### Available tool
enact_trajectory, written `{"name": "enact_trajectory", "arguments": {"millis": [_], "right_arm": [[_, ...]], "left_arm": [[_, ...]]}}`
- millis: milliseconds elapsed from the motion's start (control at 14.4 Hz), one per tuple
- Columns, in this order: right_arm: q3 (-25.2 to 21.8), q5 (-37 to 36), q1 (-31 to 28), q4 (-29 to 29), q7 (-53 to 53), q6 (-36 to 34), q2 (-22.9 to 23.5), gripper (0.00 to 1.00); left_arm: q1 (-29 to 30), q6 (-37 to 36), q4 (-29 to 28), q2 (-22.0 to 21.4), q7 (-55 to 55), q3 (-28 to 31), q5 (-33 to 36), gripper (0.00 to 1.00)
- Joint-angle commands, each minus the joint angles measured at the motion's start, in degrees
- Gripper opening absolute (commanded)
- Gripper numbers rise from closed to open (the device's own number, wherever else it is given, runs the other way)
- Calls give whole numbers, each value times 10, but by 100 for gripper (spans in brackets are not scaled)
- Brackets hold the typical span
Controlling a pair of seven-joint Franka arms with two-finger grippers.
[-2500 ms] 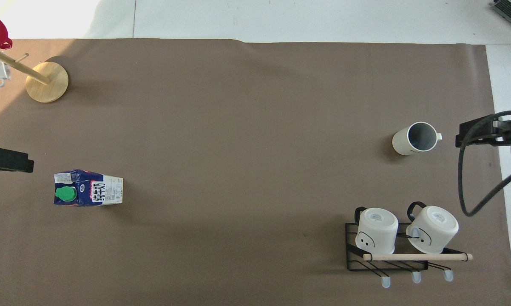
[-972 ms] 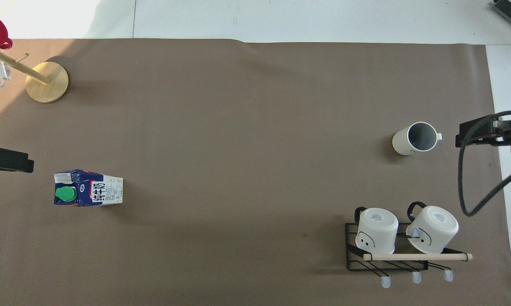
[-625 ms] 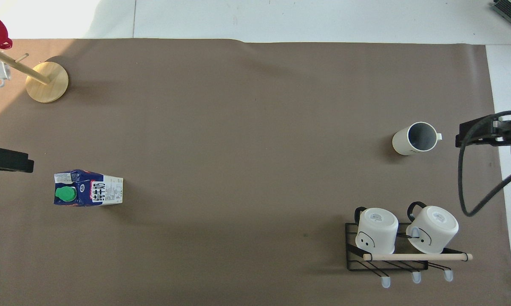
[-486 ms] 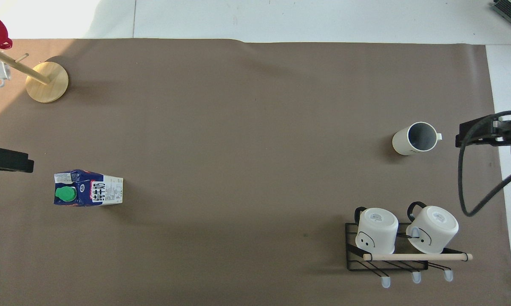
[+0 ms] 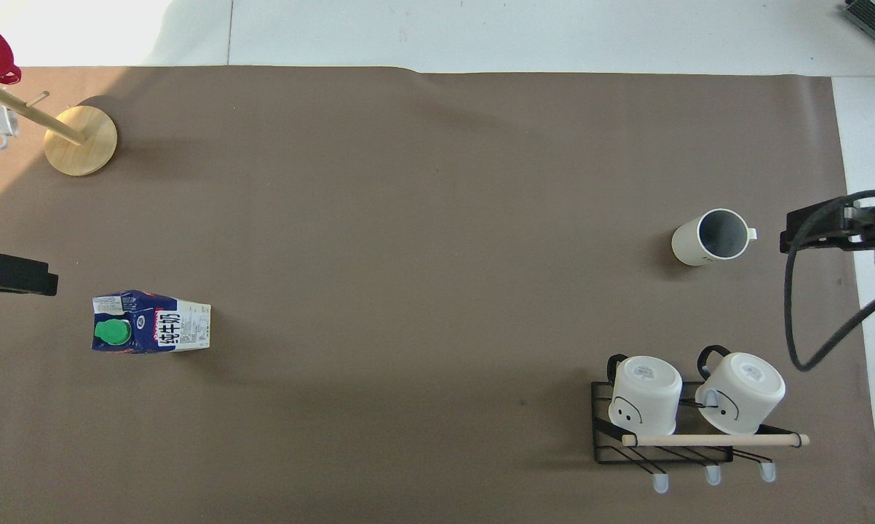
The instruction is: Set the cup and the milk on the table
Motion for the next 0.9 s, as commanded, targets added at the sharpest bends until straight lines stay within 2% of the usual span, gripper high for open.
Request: {"name": "enact_trajectory", "arguments": {"millis": [0,417,833], "right_arm": [[2,11,-9,-13,-15,1,-11,100],[0,12,-21,-12,-20,10,-9,100],[0,8,-36,-41,-57,100,-2,100]], "left_arm": [[9,-15,13,4,-3,-6,9,100],[9,-15,13,4,-3,-6,9,100],[9,-15,13,4,-3,-6,9,100]]}}
